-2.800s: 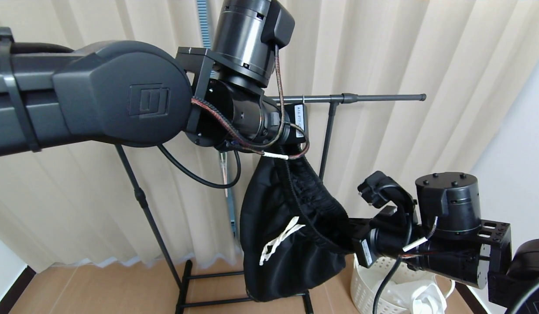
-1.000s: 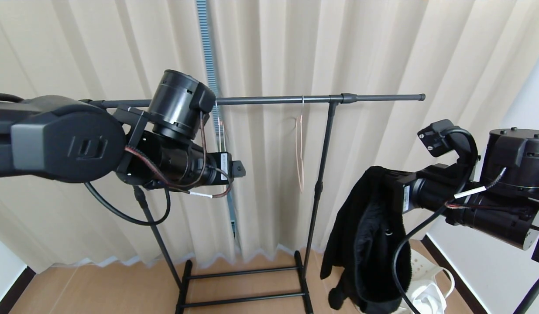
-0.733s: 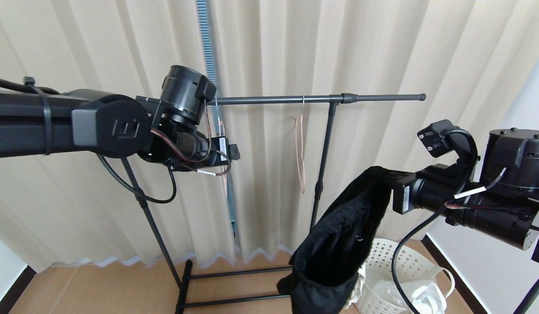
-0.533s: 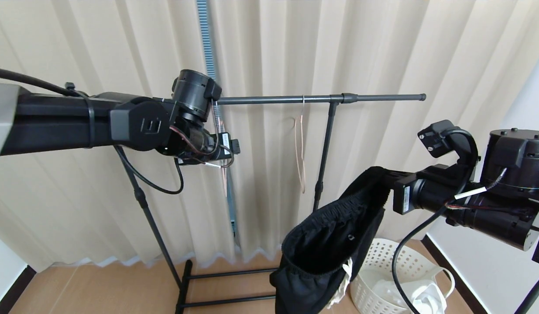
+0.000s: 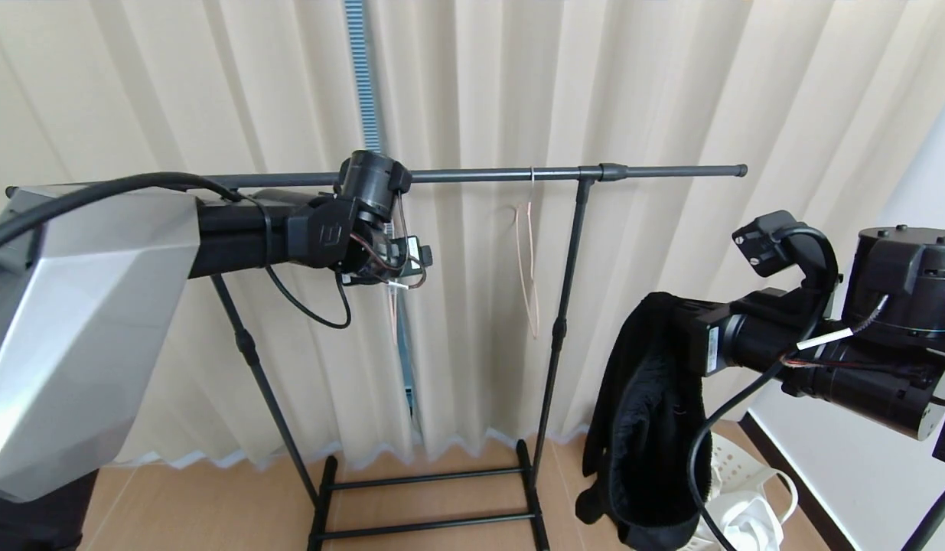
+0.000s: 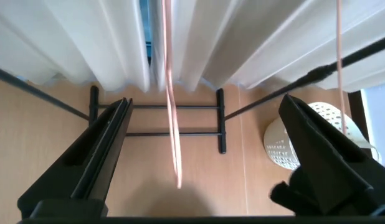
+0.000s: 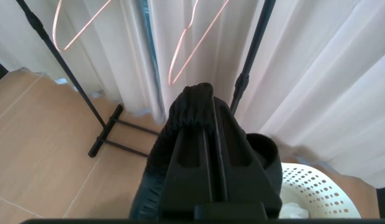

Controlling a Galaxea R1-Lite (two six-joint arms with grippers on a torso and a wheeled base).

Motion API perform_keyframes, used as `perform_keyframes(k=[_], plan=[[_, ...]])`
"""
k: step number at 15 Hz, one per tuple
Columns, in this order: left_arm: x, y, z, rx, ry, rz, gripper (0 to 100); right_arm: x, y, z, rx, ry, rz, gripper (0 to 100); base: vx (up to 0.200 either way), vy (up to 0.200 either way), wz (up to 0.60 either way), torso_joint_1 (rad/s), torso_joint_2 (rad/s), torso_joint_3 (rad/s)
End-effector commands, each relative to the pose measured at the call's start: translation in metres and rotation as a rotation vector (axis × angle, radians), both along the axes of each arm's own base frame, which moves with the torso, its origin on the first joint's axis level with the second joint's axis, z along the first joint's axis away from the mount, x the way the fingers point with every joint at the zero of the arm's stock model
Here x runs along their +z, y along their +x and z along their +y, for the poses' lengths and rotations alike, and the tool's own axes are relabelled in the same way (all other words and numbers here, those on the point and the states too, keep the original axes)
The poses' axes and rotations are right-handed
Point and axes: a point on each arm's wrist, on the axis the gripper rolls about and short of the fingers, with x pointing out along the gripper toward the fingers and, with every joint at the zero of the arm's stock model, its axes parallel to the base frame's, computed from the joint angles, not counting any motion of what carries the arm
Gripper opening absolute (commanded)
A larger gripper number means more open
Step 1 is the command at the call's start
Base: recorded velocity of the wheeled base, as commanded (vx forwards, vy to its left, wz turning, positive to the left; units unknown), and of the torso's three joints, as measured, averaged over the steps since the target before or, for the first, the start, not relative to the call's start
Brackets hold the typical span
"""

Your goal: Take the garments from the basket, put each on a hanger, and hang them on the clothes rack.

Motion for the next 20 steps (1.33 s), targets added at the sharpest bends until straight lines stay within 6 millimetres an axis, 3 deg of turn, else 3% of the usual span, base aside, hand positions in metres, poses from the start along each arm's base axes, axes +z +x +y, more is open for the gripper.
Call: perform_keyframes(k=[1,4,11,20], plan=[[-0.035,0.017,0.000,-0.005,0.045,0.054,100,-0.002,0.001,0.001,0.001,-0.001,0.004,0,0.000,0.000,0.00,0.000,0.00,0.000],[-0.049,0.029,0.007,0.016,0.045,0.040,100,-0.002,0.002,0.001,0.001,-0.002,0.007,0,0.000,0.000,0.00,0.000,0.00,0.000],[-0.056,0.044,0.016,0.043,0.017,-0.028,100,-0.005,0.003,0.001,0.001,-0.006,0.016,0,0.000,0.000,0.00,0.000,0.00,0.000],[-0.057,0.044,0.013,0.028,0.028,-0.035,100,-0.006,0.003,0.002,0.003,-0.007,0.019,0,0.000,0.000,0.00,0.000,0.00,0.000]])
